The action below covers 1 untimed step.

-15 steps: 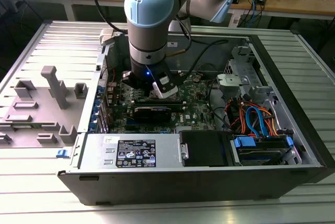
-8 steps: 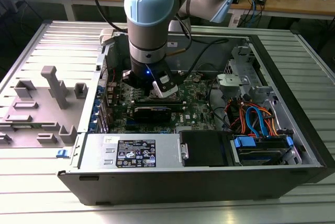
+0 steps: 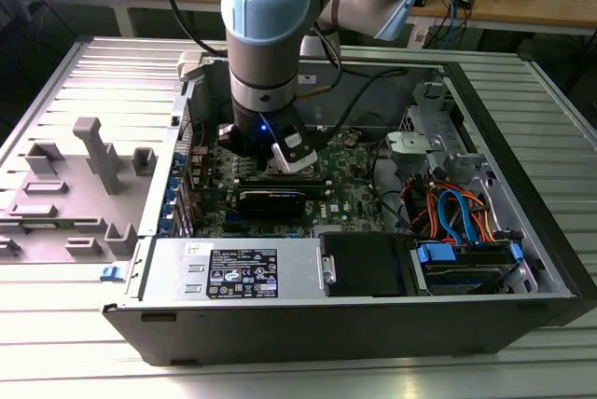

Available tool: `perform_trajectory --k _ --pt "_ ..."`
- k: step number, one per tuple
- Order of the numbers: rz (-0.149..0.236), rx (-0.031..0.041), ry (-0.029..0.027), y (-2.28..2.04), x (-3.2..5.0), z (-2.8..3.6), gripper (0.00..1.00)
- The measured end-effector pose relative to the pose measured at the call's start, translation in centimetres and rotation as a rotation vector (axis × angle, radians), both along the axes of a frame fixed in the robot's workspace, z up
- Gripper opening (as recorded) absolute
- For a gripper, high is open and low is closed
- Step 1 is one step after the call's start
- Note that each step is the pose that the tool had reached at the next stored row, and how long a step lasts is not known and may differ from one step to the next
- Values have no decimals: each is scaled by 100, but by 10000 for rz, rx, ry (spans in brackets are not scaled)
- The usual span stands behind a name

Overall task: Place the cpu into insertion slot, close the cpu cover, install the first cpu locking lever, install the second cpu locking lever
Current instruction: 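Install the second cpu locking lever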

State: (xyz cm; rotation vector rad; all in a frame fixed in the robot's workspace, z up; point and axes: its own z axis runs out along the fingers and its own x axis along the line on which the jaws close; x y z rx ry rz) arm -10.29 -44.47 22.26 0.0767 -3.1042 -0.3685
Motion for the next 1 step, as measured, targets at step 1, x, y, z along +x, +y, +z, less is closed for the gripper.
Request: perform_trajectory --k 1 --pt "0 -1 0 0 0 2 11"
